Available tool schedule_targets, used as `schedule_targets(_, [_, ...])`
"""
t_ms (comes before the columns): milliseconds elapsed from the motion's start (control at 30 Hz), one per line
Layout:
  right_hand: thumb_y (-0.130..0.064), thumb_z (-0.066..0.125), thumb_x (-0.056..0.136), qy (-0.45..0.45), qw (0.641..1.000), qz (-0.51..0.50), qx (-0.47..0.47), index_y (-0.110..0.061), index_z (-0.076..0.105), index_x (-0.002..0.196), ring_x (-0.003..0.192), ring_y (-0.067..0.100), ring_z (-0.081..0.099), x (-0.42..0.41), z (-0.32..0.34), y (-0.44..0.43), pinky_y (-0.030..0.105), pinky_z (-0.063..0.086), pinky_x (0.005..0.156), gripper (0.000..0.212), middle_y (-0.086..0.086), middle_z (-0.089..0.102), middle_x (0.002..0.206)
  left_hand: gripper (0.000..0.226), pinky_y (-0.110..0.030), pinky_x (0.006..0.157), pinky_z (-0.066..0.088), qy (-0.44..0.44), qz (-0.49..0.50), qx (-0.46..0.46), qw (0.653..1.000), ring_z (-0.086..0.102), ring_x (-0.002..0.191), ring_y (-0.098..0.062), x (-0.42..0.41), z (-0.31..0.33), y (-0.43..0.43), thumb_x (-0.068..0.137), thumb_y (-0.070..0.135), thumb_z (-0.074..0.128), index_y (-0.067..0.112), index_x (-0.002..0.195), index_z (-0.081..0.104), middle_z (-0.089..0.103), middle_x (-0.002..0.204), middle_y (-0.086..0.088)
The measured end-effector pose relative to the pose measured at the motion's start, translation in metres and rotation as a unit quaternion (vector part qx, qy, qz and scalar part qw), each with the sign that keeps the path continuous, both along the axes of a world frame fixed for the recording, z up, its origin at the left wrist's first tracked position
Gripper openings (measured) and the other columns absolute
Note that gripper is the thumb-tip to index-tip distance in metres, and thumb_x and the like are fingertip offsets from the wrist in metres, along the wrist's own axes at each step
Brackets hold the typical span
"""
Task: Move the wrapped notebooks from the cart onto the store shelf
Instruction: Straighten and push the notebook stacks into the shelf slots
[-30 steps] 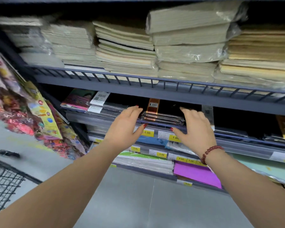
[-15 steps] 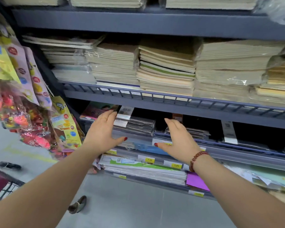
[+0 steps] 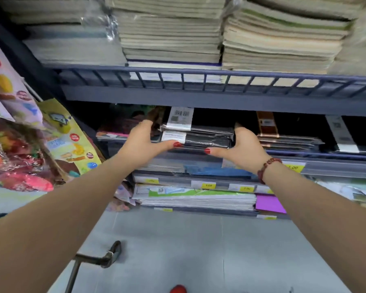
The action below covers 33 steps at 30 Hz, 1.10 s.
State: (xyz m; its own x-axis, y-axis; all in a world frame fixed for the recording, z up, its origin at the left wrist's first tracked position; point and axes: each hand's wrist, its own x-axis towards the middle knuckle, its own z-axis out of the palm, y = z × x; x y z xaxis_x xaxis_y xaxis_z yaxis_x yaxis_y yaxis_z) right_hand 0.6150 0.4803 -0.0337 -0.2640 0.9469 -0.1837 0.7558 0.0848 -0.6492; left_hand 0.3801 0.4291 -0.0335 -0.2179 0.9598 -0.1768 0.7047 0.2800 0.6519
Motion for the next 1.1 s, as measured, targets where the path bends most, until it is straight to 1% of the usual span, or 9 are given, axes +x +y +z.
schedule_targets(233, [-0.047, 0.077, 0.069, 0.056, 0.995, -0.075, 0.042, 0.002, 0.055, 0.124, 0.088, 0.016, 0.054, -0.007, -0.011, 0.007, 0.021, 0.041, 0.075, 0.077, 0.009, 0.064, 0.105, 0.076, -0.046, 0.073, 0.058, -0.063, 0.002, 0.036, 0.997, 0.062, 0.078, -0.017, -0.004, -0.001, 0.021, 0.05, 0.074, 0.076, 0.027, 0.105, 0.052, 0.065, 0.098, -0.003])
schedule_targets(300, [-0.047, 0.076, 0.07, 0.074, 0.992, -0.094, 0.048, 0.001, 0.053, 0.127, 0.083, 0.016, 0.055, -0.009, -0.014, 0.006, 0.021, 0.042, 0.07, 0.078, 0.01, 0.065, 0.103, 0.072, -0.037, 0.079, 0.056, -0.059, -0.002, 0.055, 0.997, 0.063, 0.08, -0.019, 0.0, 0.002, 0.022, 0.062, 0.056, 0.078, 0.027, 0.123, 0.055, 0.064, 0.1, 0.002])
schedule_targets(467, [-0.042, 0.075, 0.072, 0.13, 0.987, -0.091, 0.017, 0.0, 0.033, 0.142, 0.124, 0.027, 0.051, -0.007, -0.015, 0.001, 0.024, 0.042, 0.095, 0.092, 0.014, 0.05, 0.138, 0.094, -0.05, 0.078, 0.056, -0.01, -0.014, 0.044, 0.999, 0.067, 0.084, -0.031, 0.001, -0.002, 0.017, 0.035, 0.094, 0.055, 0.016, 0.087, 0.052, 0.067, 0.089, -0.01])
schedule_targets(567, [-0.048, 0.078, 0.054, 0.128, 0.991, -0.046, -0.005, -0.002, 0.025, 0.146, 0.134, 0.024, 0.04, -0.003, -0.014, -0.002, 0.029, 0.036, 0.107, 0.116, 0.01, 0.037, 0.149, 0.106, -0.044, 0.09, 0.052, -0.019, -0.046, -0.009, 0.999, 0.059, 0.103, -0.022, 0.002, -0.006, 0.013, 0.029, 0.082, 0.066, 0.009, 0.104, 0.057, 0.062, 0.109, -0.005])
schedule_targets(667, [-0.038, 0.081, 0.062, 0.14, 0.989, -0.047, -0.004, -0.003, 0.024, 0.146, 0.135, 0.025, 0.038, 0.0, -0.018, 0.001, 0.03, 0.036, 0.107, 0.108, 0.009, 0.034, 0.151, 0.071, -0.04, 0.092, 0.052, -0.054, -0.039, 0.012, 0.998, 0.059, 0.101, -0.018, 0.004, -0.013, 0.013, 0.044, 0.06, 0.077, 0.014, 0.094, 0.058, 0.065, 0.107, -0.004])
schedule_targets(733, [-0.036, 0.08, 0.066, 0.148, 0.987, -0.053, 0.008, -0.002, 0.025, 0.146, 0.134, 0.025, 0.039, 0.0, -0.022, 0.002, 0.029, 0.035, 0.106, 0.103, 0.01, 0.035, 0.15, 0.046, -0.03, 0.091, 0.05, -0.087, -0.033, 0.029, 0.995, 0.06, 0.098, -0.012, 0.004, -0.016, 0.015, 0.056, 0.041, 0.084, 0.023, 0.087, 0.056, 0.065, 0.104, 0.002])
schedule_targets(833, [-0.038, 0.078, 0.067, 0.158, 0.985, -0.064, 0.024, 0.0, 0.031, 0.143, 0.132, 0.023, 0.043, -0.001, -0.024, 0.001, 0.032, 0.037, 0.108, 0.097, 0.011, 0.042, 0.145, 0.043, -0.025, 0.086, 0.047, -0.102, -0.023, 0.05, 0.993, 0.057, 0.095, -0.01, 0.008, -0.02, 0.018, 0.064, 0.028, 0.085, 0.016, 0.093, 0.055, 0.058, 0.098, 0.007])
schedule_targets(1033, [-0.044, 0.076, 0.071, 0.126, 0.984, -0.099, 0.078, 0.002, 0.046, 0.135, 0.112, 0.027, 0.06, -0.004, -0.032, 0.004, 0.044, 0.051, 0.095, 0.084, 0.017, 0.062, 0.122, 0.101, -0.052, 0.085, 0.054, -0.101, 0.05, 0.073, 0.991, 0.067, 0.096, -0.03, 0.011, -0.03, 0.021, 0.036, 0.078, 0.075, -0.005, 0.092, 0.063, 0.07, 0.1, -0.017])
schedule_targets(1100, [-0.043, 0.075, 0.074, 0.102, 0.983, -0.113, 0.102, 0.002, 0.045, 0.135, 0.103, 0.033, 0.063, -0.006, -0.032, 0.003, 0.048, 0.053, 0.088, 0.081, 0.026, 0.066, 0.108, 0.084, -0.054, 0.086, 0.053, -0.114, 0.07, 0.061, 0.989, 0.066, 0.089, -0.027, 0.012, -0.029, 0.023, 0.038, 0.072, 0.079, 0.0, 0.076, 0.059, 0.068, 0.089, -0.014])
